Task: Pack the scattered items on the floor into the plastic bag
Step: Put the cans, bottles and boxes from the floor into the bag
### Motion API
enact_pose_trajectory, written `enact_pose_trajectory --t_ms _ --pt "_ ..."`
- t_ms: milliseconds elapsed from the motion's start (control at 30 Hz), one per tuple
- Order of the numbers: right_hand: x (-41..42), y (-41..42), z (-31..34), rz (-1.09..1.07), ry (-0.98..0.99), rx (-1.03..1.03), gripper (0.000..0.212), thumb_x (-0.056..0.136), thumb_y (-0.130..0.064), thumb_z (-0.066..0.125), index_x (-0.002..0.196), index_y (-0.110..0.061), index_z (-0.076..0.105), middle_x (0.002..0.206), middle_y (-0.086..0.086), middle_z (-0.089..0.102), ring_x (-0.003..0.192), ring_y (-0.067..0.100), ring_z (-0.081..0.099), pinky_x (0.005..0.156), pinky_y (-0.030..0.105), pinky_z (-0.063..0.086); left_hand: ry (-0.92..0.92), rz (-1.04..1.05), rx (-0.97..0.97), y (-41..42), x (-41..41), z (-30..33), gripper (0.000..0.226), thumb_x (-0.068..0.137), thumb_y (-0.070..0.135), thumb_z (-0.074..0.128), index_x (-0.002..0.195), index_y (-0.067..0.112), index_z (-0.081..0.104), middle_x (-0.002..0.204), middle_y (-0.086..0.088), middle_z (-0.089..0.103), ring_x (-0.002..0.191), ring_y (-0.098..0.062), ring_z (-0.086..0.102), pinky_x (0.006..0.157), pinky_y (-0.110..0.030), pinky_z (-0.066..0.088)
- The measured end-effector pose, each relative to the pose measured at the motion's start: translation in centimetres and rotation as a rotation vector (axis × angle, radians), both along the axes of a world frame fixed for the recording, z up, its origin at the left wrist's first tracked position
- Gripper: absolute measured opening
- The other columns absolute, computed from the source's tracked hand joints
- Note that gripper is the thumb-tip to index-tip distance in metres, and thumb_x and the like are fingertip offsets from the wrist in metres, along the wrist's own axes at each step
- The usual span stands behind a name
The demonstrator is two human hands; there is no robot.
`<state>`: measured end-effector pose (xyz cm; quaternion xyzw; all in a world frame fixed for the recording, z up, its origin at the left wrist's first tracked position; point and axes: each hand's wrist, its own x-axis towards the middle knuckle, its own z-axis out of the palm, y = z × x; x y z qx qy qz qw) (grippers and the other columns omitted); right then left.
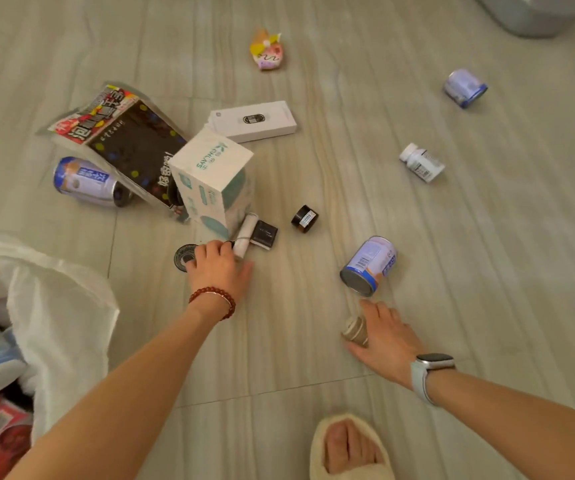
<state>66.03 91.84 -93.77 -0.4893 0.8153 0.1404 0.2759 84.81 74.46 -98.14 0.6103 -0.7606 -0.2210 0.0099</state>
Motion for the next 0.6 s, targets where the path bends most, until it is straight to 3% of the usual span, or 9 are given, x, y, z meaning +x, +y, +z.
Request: enact_pose_trajectory --t_ms 167,333,400,500,600 --pt "1.2 -0.5 -1.2 0.054 -0.101 0.041 0.048 0.088 -0.035 0.049 0.128 -0.013 0.033 0.128 0.008 0.042 0.116 0.028 0.044 0.087 0.036 0.044 -0.001 0.064 -0.067 0.1 -1.3 -1.2 0.049 0.085 0.041 0.053 0.117 0.005 0.046 0.124 -0.017 0.045 0.117 -0.033 0.036 0.097 -0.046 0.027" --pt "3.8 -2.1 -1.0 0.140 -0.205 -0.051 0.052 0.087 -0.034 0.049 0.132 -0.015 0.030 0.130 0.007 0.043 0.119 0.027 0.043 0.093 0.037 0.043 0.071 0.032 -0.107 0.0 0.1 -1.2 0.031 0.087 0.033 0.049 0.107 0.009 0.053 0.110 -0.011 0.057 0.111 -0.030 0.045 0.100 -0.043 0.024" --pt "4.4 -3.0 -0.4 0.138 -0.260 -0.096 0.057 0.087 -0.033 0.050 0.136 -0.016 0.027 0.133 0.007 0.042 0.121 0.026 0.042 0.095 0.037 0.042 0.235 0.050 -0.017 0.1 1.4 -0.2 0.025 0.088 0.027 0.048 0.102 0.007 0.052 0.098 -0.010 0.059 0.099 -0.030 0.052 0.094 -0.040 0.032" --pt "5.3 -4.8 0.9 0.099 -0.343 -0.188 0.062 0.086 -0.033 0.054 0.138 -0.016 0.025 0.137 0.005 0.039 0.122 0.022 0.043 0.097 0.034 0.041 0.520 0.062 0.096 0.3 4.1 2.3 0.006 0.092 0.016 0.042 0.091 0.012 0.045 0.082 -0.006 0.054 0.075 -0.024 0.052 0.066 -0.032 0.039" --pt "6.5 -6.8 2.2 0.077 -0.399 -0.262 0.062 0.084 -0.033 0.057 0.137 -0.016 0.029 0.137 0.005 0.041 0.116 0.020 0.048 0.092 0.029 0.041 0.641 0.092 0.059 0.1 6.8 4.3 0.008 0.094 0.011 0.038 0.088 0.015 0.041 0.084 -0.008 0.057 0.074 -0.018 0.057 0.063 -0.028 0.043"
